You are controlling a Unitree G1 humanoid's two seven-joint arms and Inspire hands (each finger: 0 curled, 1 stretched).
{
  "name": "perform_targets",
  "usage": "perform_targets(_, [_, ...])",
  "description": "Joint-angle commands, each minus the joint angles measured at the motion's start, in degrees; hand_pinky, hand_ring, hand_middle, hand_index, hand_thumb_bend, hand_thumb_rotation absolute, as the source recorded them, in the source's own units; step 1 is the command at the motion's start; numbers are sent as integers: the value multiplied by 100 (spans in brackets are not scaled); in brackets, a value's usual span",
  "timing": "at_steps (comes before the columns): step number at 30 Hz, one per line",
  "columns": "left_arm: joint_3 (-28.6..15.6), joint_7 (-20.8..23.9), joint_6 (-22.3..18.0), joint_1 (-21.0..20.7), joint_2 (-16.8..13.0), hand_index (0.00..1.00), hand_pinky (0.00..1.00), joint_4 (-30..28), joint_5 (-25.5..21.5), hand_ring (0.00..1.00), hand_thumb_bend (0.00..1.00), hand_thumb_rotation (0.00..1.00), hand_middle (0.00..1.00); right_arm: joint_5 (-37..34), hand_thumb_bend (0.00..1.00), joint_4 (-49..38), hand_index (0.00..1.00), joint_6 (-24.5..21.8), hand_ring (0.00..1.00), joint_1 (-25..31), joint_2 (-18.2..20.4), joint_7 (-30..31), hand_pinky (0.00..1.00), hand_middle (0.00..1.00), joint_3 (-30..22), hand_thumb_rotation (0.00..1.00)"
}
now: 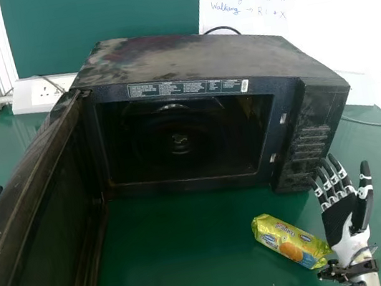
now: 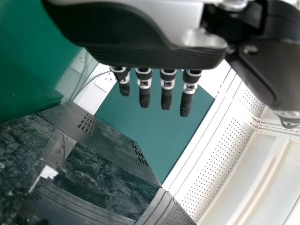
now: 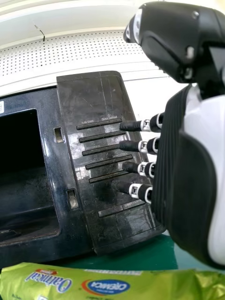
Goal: Put biscuit inside oven
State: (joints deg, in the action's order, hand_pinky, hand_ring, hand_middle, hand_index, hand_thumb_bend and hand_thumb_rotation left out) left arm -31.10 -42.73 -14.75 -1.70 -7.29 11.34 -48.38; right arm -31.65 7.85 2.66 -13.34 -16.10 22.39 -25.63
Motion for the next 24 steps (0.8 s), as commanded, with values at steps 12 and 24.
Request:
perform_targets(12, [-14, 18, -14, 114, 77, 91, 96, 7, 86, 97, 95, 68, 98, 15, 86, -18, 96, -1, 98, 21, -81, 63, 92, 97, -5, 68])
perform_targets(24, [3, 5, -27, 113, 107, 91, 95, 13, 108, 97, 94, 69, 98, 792, 88, -304, 94, -11, 97, 90, -571, -104, 94, 95, 81, 60])
